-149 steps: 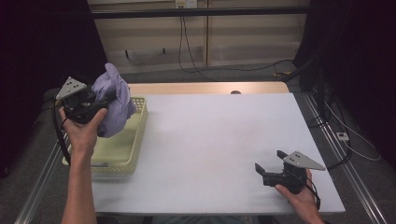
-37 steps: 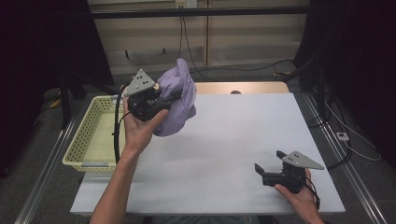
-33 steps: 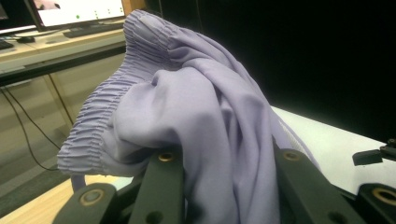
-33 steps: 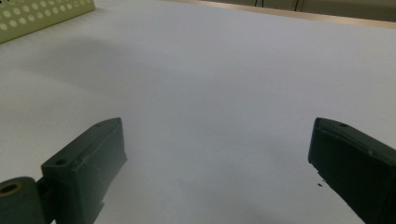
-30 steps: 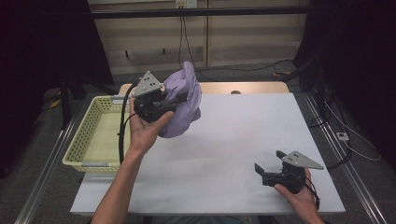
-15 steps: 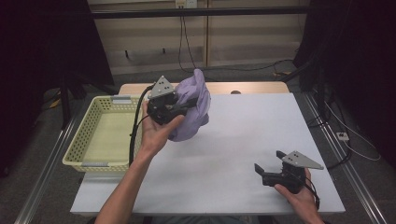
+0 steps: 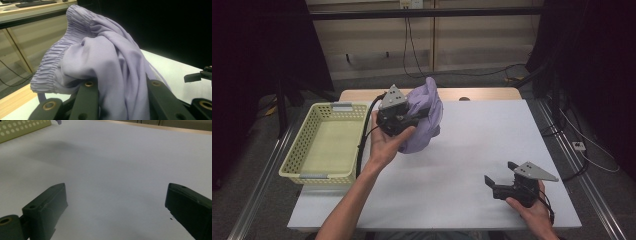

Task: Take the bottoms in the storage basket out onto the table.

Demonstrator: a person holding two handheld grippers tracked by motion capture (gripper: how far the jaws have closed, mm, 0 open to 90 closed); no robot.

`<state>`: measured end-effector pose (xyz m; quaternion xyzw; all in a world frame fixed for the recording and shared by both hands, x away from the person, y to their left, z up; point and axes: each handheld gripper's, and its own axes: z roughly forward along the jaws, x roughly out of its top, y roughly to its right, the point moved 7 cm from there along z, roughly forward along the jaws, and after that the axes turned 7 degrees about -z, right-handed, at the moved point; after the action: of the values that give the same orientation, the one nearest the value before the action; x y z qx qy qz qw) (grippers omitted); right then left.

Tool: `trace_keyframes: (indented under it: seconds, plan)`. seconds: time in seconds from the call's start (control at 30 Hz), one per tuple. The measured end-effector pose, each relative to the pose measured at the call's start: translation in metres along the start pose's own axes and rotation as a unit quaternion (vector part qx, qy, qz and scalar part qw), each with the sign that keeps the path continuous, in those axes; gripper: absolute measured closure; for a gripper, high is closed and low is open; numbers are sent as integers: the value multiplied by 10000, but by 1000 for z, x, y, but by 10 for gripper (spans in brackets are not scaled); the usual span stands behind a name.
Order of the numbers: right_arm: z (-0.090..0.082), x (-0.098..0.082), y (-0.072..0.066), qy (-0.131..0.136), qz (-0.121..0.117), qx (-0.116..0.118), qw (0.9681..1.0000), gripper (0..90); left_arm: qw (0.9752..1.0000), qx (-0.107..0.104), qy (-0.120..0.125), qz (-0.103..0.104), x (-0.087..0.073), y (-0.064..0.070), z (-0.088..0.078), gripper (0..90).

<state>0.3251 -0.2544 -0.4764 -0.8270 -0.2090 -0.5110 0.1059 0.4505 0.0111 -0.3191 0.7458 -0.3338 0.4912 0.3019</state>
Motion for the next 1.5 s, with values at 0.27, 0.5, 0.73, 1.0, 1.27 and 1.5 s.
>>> trace_keyframes:
  seconds: [0.27,0.5,0.73,1.0,1.27,1.5]
  plan:
    - [-1,0,0,4,2,-4,10000,41,9996,-78,-286,49,-10,6,13,736]
    - [-1,0,0,4,-3,-2,10000,41,9988,-75,-474,20,-20,5,25,735]
    - [-1,-1,0,-10,6,-7,10000,41,9979,-78,-647,-4,-30,5,35,735]
    - [-1,0,0,-6,-5,8,10000,41,9965,-14,-841,-21,-42,1,44,732]
    - [-2,-1,0,-16,-1,17,10000,41,9949,57,-1004,-105,-53,-7,54,729]
    - [-2,-1,-1,-31,-22,49,10000,42,9938,131,-1093,-165,-63,-20,59,726]
